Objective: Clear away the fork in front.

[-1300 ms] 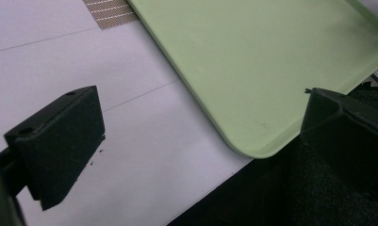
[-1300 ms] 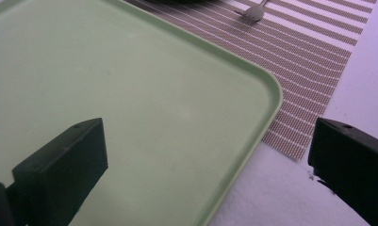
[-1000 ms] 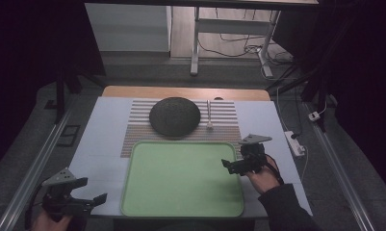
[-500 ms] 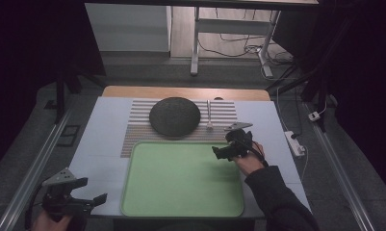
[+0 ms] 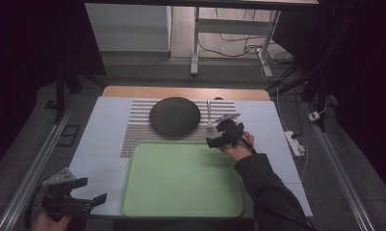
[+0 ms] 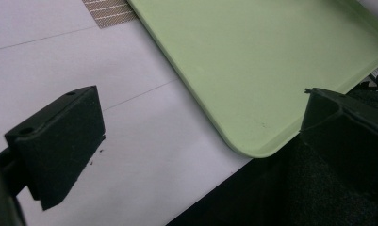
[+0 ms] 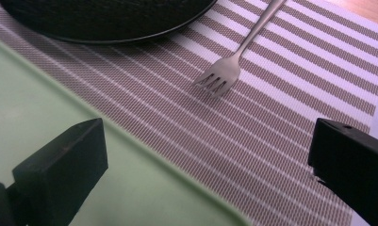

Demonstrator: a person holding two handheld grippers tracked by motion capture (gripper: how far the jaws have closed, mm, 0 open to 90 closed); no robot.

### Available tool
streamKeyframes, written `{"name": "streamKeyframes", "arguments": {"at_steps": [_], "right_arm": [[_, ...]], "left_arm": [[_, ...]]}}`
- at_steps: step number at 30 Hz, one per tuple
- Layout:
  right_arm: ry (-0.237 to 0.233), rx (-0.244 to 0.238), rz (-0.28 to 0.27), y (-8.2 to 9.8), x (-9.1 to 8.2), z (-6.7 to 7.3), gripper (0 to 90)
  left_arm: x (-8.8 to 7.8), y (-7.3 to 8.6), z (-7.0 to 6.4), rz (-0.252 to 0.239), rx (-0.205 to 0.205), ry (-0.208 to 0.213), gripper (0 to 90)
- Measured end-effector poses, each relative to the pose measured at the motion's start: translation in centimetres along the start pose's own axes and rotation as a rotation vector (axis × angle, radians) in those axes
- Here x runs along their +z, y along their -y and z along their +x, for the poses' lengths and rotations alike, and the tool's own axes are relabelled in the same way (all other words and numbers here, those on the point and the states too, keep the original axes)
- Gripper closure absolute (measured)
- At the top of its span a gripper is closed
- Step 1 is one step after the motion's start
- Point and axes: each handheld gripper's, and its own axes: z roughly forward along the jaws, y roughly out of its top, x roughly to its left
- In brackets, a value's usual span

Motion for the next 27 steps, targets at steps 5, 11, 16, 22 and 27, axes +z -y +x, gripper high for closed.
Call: {"name": "streamKeyframes", "arguments": {"at_steps": [5,11,16,22,27], "right_arm": [[0.029,-0.031,0.019,-0.6,1.7,-0.3,0.0],[0.056,-0.091,0.032,-1.3,3.4,-0.5,2.6],[0.100,-0.195,0.049,-1.7,4.7,-0.1,15.7],[0.123,-0.238,0.060,-1.9,5.0,0.1,32.1],[0.099,-0.265,0.075,-2.3,5.2,0.3,53.7]], "left_arm": [[0.0,0.0,0.0,0.000,0.000,0.001,0.6],[0.0,0.0,0.0,0.000,0.000,0.003,0.6],[0.0,0.0,0.0,0.000,-0.001,0.004,0.6],[0.0,0.0,0.0,0.001,-0.001,0.004,0.6],[0.0,0.0,0.0,0.001,-0.001,0.004,0.6]]}}
